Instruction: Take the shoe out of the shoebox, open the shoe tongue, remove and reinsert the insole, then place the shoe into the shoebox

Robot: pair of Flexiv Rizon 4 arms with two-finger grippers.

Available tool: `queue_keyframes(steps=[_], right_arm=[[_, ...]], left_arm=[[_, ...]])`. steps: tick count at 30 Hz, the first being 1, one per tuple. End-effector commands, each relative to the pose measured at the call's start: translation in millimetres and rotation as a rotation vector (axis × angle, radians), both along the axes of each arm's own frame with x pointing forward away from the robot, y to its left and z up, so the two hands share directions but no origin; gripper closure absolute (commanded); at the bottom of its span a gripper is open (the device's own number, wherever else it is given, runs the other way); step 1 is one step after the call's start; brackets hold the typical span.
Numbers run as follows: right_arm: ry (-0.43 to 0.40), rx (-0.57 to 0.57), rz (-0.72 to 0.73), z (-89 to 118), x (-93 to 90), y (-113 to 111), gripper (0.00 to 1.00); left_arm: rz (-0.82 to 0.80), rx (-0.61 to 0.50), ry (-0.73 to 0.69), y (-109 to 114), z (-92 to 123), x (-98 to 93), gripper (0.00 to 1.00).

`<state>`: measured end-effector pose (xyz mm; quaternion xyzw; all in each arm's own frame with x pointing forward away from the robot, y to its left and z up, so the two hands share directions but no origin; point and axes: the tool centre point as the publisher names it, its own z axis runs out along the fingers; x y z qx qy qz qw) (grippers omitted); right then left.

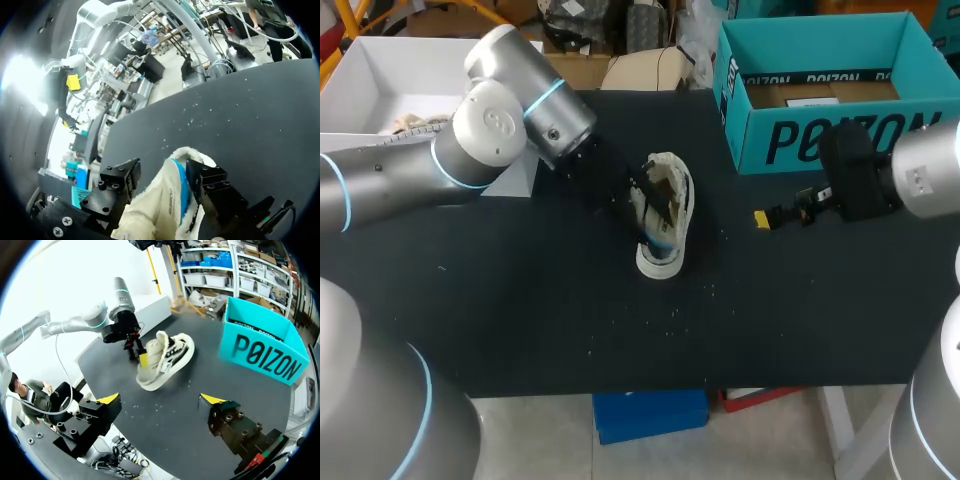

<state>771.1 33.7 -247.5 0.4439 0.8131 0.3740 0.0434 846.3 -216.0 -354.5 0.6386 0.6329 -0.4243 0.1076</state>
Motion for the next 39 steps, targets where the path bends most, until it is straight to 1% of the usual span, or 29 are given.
queue_keyframes(steps=[1,2,3,4,8,10,14,15,18,19,21,24,27,28,33,36,39], right_arm=[[0.002,-0.002,0.0,0.5,0.6,0.8,0.0],[0.002,-0.002,0.0,0.5,0.6,0.8,0.0],[0.002,-0.002,0.0,0.5,0.6,0.8,0.0],[0.002,-0.002,0.0,0.5,0.6,0.8,0.0],[0.002,-0.002,0.0,0.5,0.6,0.8,0.0],[0.002,-0.002,0.0,0.5,0.6,0.8,0.0],[0.002,-0.002,0.0,0.5,0.6,0.8,0.0],[0.002,-0.002,0.0,0.5,0.6,0.8,0.0],[0.002,-0.002,0.0,0.5,0.6,0.8,0.0],[0.002,-0.002,0.0,0.5,0.6,0.8,0.0],[0.002,-0.002,0.0,0.5,0.6,0.8,0.0],[0.002,-0.002,0.0,0.5,0.6,0.8,0.0],[0.002,-0.002,0.0,0.5,0.6,0.8,0.0],[0.002,-0.002,0.0,0.5,0.6,0.8,0.0],[0.002,-0.002,0.0,0.5,0.6,0.8,0.0],[0.002,-0.002,0.0,0.5,0.6,0.8,0.0],[0.002,-0.002,0.0,0.5,0.6,0.8,0.0]], left_arm=[[0.025,0.068,-0.114,12.3,22.8,0.5,0.58],[0.029,0.091,-0.142,12.1,23.4,3.4,0.67],[0.023,0.124,-0.17,12.2,22.4,5.9,0.77],[0.017,0.147,-0.181,12.2,20.3,7.0,0.8],[0.012,0.188,-0.189,13.8,10.5,6.6,0.74],[0.009,0.189,-0.175,14.3,7.0,4.2,0.75],[0.004,0.257,-0.204,20.9,0.5,4.7,0.76],[0.006,0.277,-0.217,23.4,-0.7,5.9,0.78],[0.003,0.327,-0.237,30.3,-4.0,6.5,0.97],[0.001,0.344,-0.239,33.3,-5.4,6.1,1.0],[0.003,0.362,-0.243,37.2,-7.5,6.4,1.0],[0.01,0.381,-0.257,39.7,-9.9,8.9,0.95],[0.005,0.395,-0.273,36.1,-14.4,10.5,0.91],[0.005,0.395,-0.274,33.4,-16.7,10.4,0.91],[-0.004,0.385,-0.276,20.4,-24.5,9.4,0.93],[-0.021,0.384,-0.277,11.5,-29.3,7.2,1.0],[-0.03,0.389,-0.274,7.1,-34.8,5.9,1.0]])
